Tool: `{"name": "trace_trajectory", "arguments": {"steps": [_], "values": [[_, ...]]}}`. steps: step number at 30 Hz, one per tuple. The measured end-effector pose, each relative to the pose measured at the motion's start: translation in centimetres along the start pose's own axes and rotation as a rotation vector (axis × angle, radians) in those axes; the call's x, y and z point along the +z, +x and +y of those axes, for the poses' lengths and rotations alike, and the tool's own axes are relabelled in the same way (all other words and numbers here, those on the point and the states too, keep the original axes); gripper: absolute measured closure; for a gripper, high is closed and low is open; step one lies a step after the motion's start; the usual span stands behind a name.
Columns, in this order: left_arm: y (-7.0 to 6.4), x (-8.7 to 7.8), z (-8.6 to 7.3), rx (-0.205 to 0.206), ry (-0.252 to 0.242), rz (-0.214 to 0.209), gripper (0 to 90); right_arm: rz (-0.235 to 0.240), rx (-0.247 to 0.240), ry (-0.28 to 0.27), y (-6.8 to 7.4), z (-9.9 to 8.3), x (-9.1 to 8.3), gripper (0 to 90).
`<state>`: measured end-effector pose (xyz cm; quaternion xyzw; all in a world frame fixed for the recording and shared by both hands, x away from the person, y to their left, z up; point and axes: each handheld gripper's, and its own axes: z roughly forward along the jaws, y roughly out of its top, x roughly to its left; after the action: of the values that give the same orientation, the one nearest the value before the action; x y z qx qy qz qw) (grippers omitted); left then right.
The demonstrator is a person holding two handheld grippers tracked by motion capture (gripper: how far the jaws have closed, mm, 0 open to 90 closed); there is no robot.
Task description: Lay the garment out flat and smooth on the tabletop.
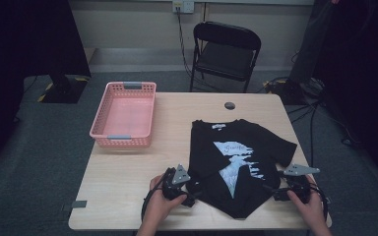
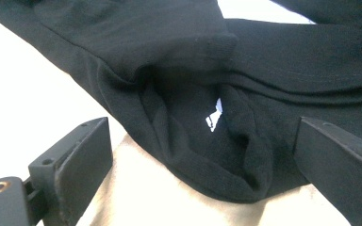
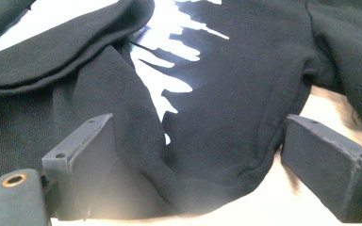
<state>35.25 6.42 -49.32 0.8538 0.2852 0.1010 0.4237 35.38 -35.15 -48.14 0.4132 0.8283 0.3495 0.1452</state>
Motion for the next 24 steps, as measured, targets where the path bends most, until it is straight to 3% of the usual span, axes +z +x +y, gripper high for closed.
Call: {"name": "trace_trajectory", "arguments": {"steps": [4,7,11,19,24], "values": [[-0.2,-0.5,0.7,-0.032,0.016,-0.007,18.8,0.000,0.000,0.000,0.0,0.0,0.0,10.5],[-0.4,-0.7,1.7,-0.045,-0.018,-0.023,16.5,0.000,0.000,0.000,0.0,0.0,0.0,10.5],[-0.8,-0.2,3.8,-0.026,-0.028,-0.024,15.9,0.000,0.000,0.000,0.0,0.0,0.0,10.5],[-1.2,3.3,7.4,-0.032,-0.026,-0.063,19.5,0.000,0.000,0.000,0.0,0.0,0.0,10.5],[-1.1,5.9,8.9,-0.029,-0.022,-0.036,27.6,0.000,0.000,0.000,0.0,0.0,0.0,10.5]]}}
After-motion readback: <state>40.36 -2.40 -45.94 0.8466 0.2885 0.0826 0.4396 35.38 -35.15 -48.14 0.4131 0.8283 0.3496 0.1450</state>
